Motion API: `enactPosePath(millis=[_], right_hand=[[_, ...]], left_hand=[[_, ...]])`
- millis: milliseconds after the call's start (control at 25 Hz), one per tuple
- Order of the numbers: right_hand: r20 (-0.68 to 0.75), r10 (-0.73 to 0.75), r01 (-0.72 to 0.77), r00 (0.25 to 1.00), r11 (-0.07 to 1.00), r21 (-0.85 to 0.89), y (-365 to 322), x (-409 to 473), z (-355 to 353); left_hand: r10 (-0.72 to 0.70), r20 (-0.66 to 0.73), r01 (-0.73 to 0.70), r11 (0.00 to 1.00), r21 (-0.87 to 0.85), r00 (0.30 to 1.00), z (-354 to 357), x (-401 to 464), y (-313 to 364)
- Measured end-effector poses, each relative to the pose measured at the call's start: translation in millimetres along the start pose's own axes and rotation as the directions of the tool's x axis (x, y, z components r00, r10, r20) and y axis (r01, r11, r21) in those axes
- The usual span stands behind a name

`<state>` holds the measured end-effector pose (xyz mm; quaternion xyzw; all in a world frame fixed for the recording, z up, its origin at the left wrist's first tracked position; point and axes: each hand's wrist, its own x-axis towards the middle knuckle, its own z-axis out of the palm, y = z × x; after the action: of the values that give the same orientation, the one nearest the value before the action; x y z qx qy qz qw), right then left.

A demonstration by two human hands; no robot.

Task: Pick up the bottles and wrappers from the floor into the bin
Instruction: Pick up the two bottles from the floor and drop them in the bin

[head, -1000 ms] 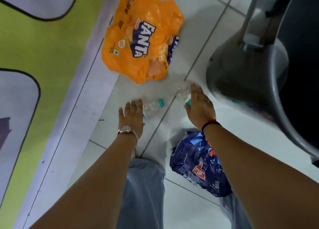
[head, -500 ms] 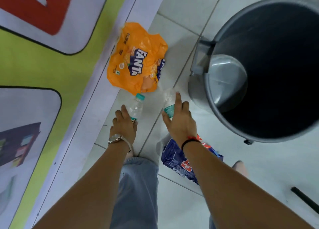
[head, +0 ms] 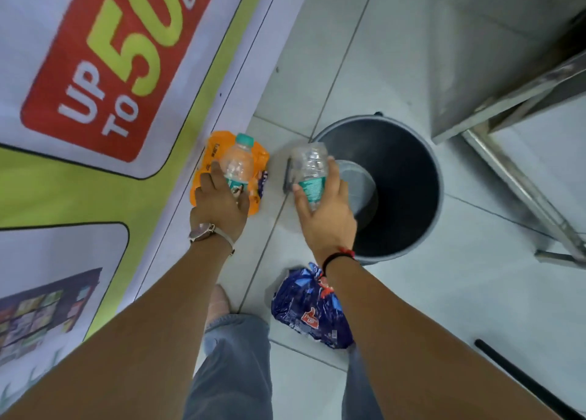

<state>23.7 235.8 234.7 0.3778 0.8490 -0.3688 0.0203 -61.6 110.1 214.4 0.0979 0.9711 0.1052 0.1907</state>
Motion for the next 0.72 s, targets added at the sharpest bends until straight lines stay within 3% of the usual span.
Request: enactPosePath(millis=[120,280,400,560,720], right_hand=[[-0.128,0.138,-0.149,0.982,0.986,-0.076,32,20,-29],[-0.123,0.256,-0.26,0.959,0.965,-0.019,75,45,-35],[-0.119,0.318,-0.313,0.941,0.948,0.056,93,52,-33],[-0.103,0.274,-0.282,0.956,0.956,-0.08,107,39,-31],[-0.118,0.16,-0.174,0.98,0.977,-0.122,112,16,-28]], left_hand=[[0.117,0.006,-0.117,0.992,-0.053,0.993,-7,10,50],[0.292,0.055,-0.29,0.956,-0.048,0.955,11,16,106],[0.328,0.079,-0.331,0.943,0.031,0.941,35,16,128],[0.286,0.092,-0.292,0.955,0.054,0.954,64,10,140],[0.289,-0.025,-0.286,0.955,0.079,0.957,73,1,127]])
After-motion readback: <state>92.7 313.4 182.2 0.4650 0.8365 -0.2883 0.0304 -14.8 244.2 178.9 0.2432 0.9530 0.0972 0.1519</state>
